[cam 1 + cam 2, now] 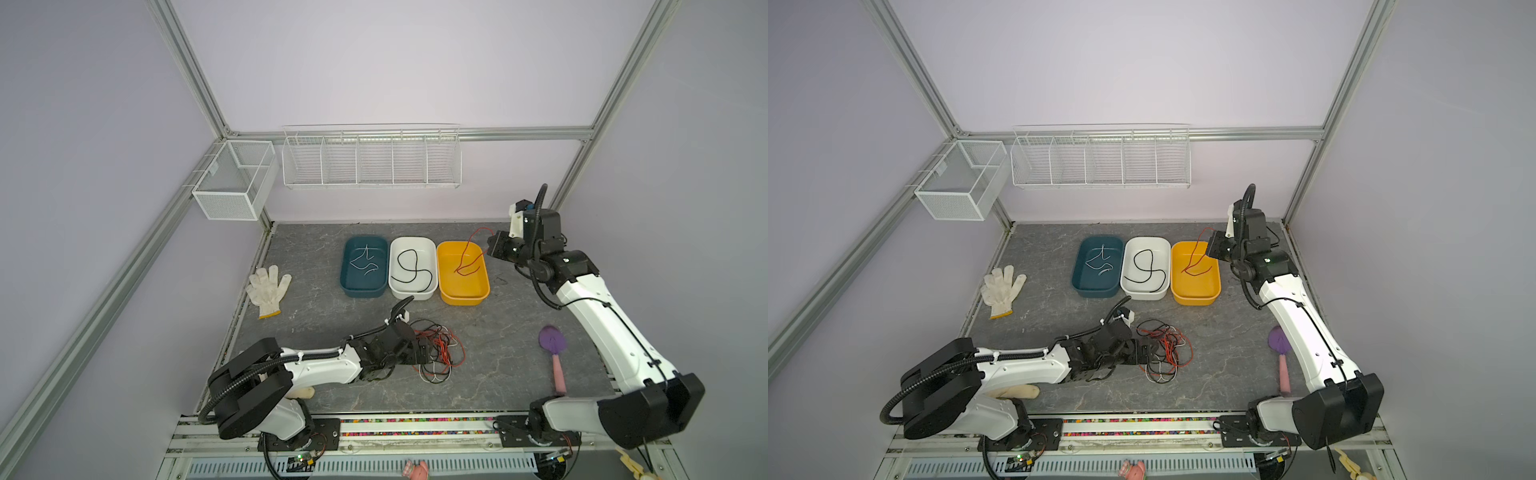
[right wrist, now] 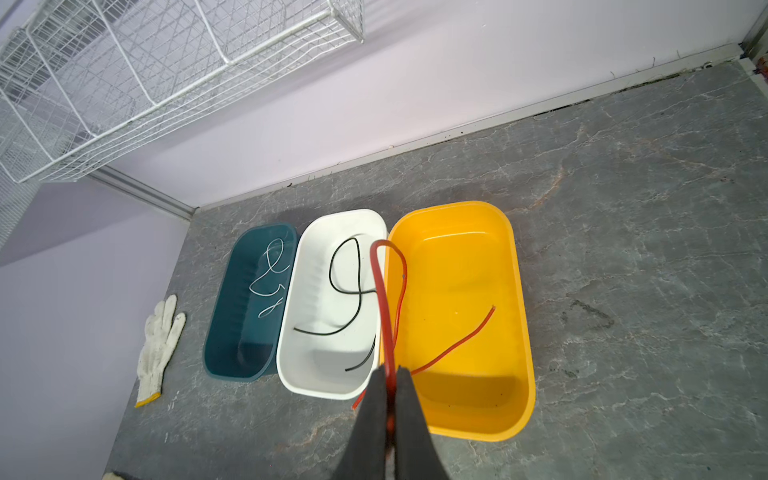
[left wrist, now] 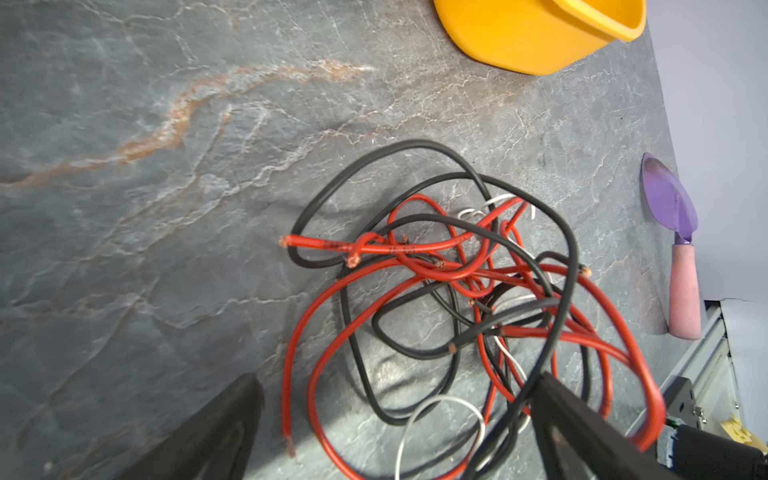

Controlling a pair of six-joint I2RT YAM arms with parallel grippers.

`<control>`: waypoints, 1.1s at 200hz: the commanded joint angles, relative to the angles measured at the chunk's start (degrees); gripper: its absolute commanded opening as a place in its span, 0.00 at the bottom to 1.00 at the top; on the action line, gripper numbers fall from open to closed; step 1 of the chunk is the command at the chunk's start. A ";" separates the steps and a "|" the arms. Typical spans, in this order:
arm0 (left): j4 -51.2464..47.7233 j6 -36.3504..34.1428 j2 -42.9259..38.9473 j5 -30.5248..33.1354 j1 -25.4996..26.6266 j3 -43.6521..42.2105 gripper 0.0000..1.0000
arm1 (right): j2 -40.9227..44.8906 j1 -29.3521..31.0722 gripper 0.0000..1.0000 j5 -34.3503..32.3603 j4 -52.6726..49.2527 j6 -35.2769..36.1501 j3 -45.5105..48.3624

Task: Untangle the cables
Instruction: 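Carry the red cable over the yellow tub and lower it in with the right gripper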

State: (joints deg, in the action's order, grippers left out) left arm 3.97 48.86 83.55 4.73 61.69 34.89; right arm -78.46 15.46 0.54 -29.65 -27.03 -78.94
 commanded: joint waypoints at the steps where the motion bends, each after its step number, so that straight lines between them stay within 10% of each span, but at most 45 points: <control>1: -0.80 0.17 -0.42 1.42 0.36 1.23 0.99 | -3.27 -0.21 0.07 0.62 4.48 -0.67 0.60; 220: -2.67 -0.57 -4.82 2.30 0.71 -0.18 0.99 | -28.47 -1.21 0.07 4.22 12.08 -1.16 3.46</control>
State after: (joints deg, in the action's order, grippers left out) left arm 1.54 48.84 79.55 6.00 62.06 34.89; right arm -105.80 14.61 4.03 -18.79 -27.09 -76.86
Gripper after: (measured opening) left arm 0.993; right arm 0.071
